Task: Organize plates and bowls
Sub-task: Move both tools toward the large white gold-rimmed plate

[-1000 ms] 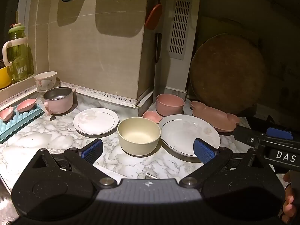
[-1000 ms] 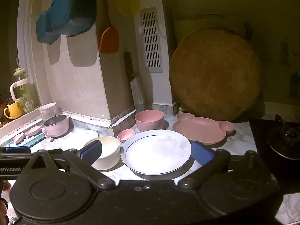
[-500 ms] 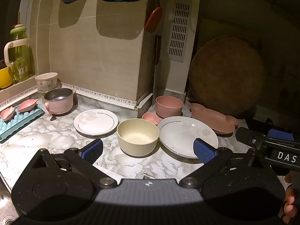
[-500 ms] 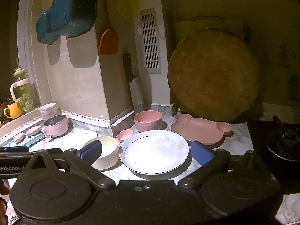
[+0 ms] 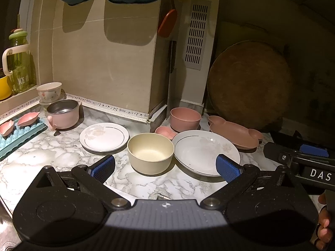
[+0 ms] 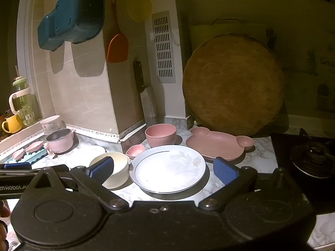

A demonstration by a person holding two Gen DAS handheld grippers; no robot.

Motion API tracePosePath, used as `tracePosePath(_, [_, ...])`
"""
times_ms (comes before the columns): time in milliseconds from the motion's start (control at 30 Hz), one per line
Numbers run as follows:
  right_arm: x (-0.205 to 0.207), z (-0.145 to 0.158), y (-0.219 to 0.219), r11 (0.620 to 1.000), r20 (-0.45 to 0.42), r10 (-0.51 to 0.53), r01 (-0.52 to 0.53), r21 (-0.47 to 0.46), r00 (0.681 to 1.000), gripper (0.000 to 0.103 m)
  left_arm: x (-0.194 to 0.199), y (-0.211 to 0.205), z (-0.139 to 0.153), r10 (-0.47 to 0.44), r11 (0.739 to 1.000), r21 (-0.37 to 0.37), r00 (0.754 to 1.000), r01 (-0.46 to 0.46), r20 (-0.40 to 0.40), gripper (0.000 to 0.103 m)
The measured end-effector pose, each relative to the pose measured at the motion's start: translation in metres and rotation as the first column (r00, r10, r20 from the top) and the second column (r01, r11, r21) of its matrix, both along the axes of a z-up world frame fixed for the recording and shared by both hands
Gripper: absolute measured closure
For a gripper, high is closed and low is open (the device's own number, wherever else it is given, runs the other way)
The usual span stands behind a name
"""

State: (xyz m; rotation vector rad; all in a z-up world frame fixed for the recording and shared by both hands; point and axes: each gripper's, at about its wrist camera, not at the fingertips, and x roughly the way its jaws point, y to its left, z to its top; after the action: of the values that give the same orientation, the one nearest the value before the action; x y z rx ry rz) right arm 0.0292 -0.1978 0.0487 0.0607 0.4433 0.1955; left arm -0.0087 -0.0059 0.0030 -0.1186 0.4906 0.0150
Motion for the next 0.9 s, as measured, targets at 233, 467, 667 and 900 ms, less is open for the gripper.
tracePosePath(233, [0.001,0.000,-0.001,1.000,-0.002,-0.003,0.003,-0.001,1.000,0.001,0.001,-0.002,0.000,-0.008,1.000,-0.002,1.000,0.008,-0.001,0.000])
tracePosePath(467, [-0.001,-0.002,-0.004,1.000,0.003,-0.020,0.020,0.000,1.000,0.001,0.001,-0.003,0.000,-0.025,1.000,-0.010,1.000,0.025,0.005,0.000])
tracePosePath(667, [-0.004,-0.002,-0.006,0.999,0.005,-0.038,0.038,-0.001,0.999,0.001,0.002,-0.006,0.000,-0.048,0.999,-0.014,0.999,0.048,0.013,0.000])
tracePosePath(900, [-0.007,-0.001,-0.011,0.998,0.010,-0.060,0.060,0.000,0.998,0.001,0.001,-0.009,0.002,-0.063,0.998,-0.014,0.998,0.063,0.027,0.000])
